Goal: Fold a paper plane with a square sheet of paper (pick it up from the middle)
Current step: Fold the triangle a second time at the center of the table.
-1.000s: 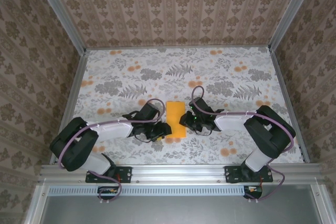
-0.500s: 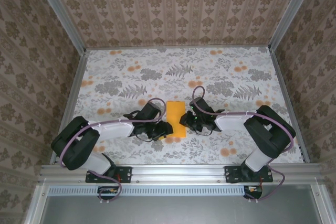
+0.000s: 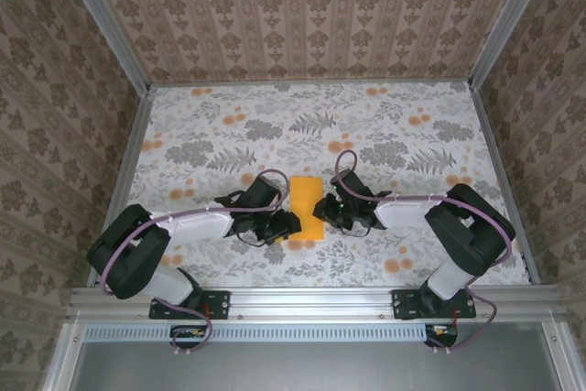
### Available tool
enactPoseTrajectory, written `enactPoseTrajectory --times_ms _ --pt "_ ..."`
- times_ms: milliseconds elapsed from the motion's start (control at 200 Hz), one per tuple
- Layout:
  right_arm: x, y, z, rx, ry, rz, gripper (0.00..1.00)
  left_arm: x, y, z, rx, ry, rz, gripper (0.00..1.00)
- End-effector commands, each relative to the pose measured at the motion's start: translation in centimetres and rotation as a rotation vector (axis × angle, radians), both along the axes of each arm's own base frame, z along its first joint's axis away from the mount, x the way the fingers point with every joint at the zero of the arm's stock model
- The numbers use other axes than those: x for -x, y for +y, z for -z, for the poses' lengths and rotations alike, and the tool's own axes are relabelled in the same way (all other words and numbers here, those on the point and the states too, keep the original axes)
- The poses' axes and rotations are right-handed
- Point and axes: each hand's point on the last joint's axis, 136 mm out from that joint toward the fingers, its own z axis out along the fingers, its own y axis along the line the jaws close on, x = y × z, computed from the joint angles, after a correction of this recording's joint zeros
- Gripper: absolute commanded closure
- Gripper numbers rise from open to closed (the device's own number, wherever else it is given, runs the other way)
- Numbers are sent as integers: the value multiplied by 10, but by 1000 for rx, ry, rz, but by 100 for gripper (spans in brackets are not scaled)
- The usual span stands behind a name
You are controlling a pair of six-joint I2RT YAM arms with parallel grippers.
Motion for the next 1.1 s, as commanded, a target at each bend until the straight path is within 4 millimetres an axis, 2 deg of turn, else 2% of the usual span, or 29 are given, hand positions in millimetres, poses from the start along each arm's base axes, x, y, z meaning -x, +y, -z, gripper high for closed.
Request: enactPoseTrajectory --times_ms 0,495,745,1095 --pt "19 -18 30 88 94 1 73 -3 -2 -10 5 -32 15 50" --pt "22 -22 35 107 118 8 73 -4 -11 -8 44 -22 19 48" --pt "22 -23 36 110 120 10 73 -4 -4 -4 6 -22 6 43" --pt "22 -24 34 109 115 10 73 -5 -20 -12 80 -36 31 43"
